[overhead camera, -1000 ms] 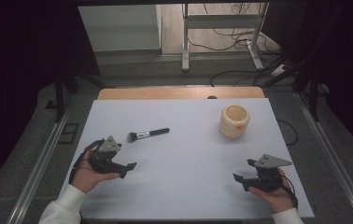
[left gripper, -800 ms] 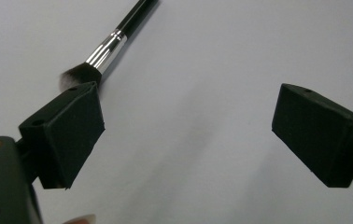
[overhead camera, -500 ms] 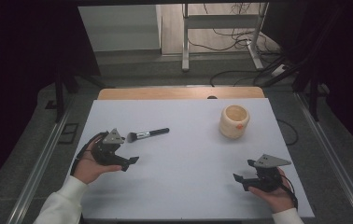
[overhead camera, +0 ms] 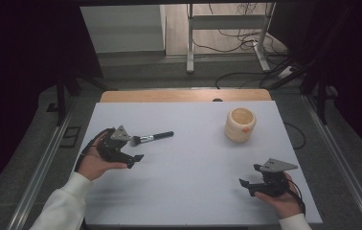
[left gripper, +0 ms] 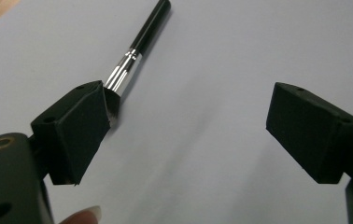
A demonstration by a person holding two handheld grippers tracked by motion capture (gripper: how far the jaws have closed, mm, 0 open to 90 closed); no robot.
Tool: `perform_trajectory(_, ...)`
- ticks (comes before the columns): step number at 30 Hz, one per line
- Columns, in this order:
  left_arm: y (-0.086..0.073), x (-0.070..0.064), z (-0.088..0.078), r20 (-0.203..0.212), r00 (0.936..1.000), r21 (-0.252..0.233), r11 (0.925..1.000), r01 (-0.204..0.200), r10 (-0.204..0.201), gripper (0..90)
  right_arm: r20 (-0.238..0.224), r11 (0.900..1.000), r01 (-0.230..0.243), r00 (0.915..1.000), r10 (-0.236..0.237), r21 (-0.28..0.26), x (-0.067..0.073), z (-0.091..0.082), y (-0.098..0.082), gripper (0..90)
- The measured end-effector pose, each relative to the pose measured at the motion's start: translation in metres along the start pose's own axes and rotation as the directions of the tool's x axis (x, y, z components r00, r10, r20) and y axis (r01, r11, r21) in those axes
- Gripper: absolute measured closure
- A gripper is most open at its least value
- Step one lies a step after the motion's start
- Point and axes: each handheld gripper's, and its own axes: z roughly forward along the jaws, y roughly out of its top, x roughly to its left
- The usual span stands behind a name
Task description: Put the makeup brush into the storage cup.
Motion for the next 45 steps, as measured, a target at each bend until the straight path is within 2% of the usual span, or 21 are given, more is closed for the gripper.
perform_trajectory(3,0.0,0.002,0.002,-0.003,1.0,-0.003,1.0,-0.001,0.001,13.6,0.006,1.0,0.006,1.0,-0.006,0.005,0.0,0.0,0.0,19.6)
perform_trajectory(15,0.009,0.009,0.005,-0.005,0.9981,-0.018,0.998,-0.061,0.061,12.7,0.008,1.0,0.007,0.9999,-0.007,0.01,0.001,0.001,0.0,19.6)
perform_trajectory(18,0.012,0.013,0.007,-0.017,0.9964,-0.01,0.9965,-0.083,0.083,12.5,0.008,1.0,0.008,0.9999,-0.008,0.011,0.001,0.001,0.0,19.6)
perform_trajectory(25,0.015,0.022,0.012,-0.026,0.9945,0.002,0.9948,-0.102,0.102,13.0,0.008,1.0,0.012,0.9999,-0.012,0.012,0.001,0.001,0.0,19.6)
perform_trajectory(27,0.015,0.024,0.013,-0.02,0.9951,-0.012,0.9953,-0.097,0.096,13.9,0.008,1.0,0.014,0.9999,-0.014,0.013,0.001,0.001,0.0,19.7)
perform_trajectory(32,0.017,0.028,0.016,-0.011,0.9925,0.005,0.9925,-0.122,0.122,14.7,0.008,1.0,0.014,0.9999,-0.014,0.016,0.001,0.002,0.0,19.7)
perform_trajectory(40,0.023,0.031,0.022,-0.011,0.9853,0.016,0.9852,-0.17,0.171,12.8,0.009,1.0,0.019,0.9998,-0.019,0.023,0.001,0.002,-0.001,19.6)
perform_trajectory(45,0.024,0.036,0.028,0.008,0.9858,0.006,0.9858,-0.168,0.168,13.0,0.008,1.0,0.02,0.9998,-0.02,0.024,0.001,0.003,-0.001,19.6)
